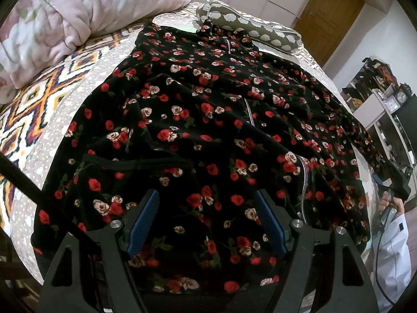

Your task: Fold large clothes

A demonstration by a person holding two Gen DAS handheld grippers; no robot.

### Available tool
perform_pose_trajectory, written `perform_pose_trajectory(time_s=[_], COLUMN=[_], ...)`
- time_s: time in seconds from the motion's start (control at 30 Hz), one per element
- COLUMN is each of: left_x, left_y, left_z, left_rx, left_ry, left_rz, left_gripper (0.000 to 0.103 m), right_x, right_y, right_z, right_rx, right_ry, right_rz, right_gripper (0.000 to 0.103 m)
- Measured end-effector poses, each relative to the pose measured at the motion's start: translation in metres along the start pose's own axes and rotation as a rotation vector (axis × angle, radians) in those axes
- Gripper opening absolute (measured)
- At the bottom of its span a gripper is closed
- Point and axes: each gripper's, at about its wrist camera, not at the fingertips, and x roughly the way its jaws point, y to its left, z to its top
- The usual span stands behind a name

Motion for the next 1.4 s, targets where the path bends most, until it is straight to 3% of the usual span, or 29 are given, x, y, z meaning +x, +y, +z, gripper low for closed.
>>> perform_pose_trajectory(time_s=[0.37,0.63,0.7,0.73,0.8,0.93,1.03,1.13,1.27,1.4], left_x=[0.003,-0.002,-0.010,-0.014,-0.022,-0.043,-0.057,-0.071,-0.082,-0.087], left_y=[0.002,0.008,0.014,0.017,0.027,0.058,0.083,0.110,0.147,0.176], left_z=[0.001,0.004,0.007,0.008,0.011,0.014,0.013,0.009,0.002,-0.007], left_rx=[-0.009,-0.031,-0.042,-0.048,-0.066,-0.116,-0.141,-0.176,-0.240,-0.294], left_ry=[-0.004,-0.012,-0.034,-0.046,-0.070,-0.132,-0.167,-0.205,-0.227,-0.234], left_rz=[-0.004,-0.010,-0.012,-0.011,-0.010,-0.004,0.018,0.041,0.063,0.081], left_gripper=[0.074,0.074,0.074,0.074,0.074,0.074,0.074,0.074,0.074,0.074], right_x=[-0.019,0.017,0.022,0.024,0.027,0.010,0.002,0.007,0.036,0.081], right_y=[-0.020,-0.009,-0.003,0.001,0.018,0.109,0.200,0.293,0.404,0.473], right_z=[-0.006,0.024,0.033,0.037,0.045,0.042,0.017,-0.030,-0.125,-0.230], right_rx=[0.080,0.115,0.106,0.092,0.048,-0.243,-0.454,-0.617,-0.786,-0.904], right_ry=[-0.046,-0.067,-0.065,-0.051,-0.011,-0.051,-0.052,-0.021,0.100,0.242], right_rz=[0.004,-0.091,-0.115,-0.114,-0.123,-0.191,-0.131,-0.023,0.136,0.240], right_gripper=[0.066,0.068,0.047,0.008,0.007,0.007,0.007,0.007,0.007,0.007])
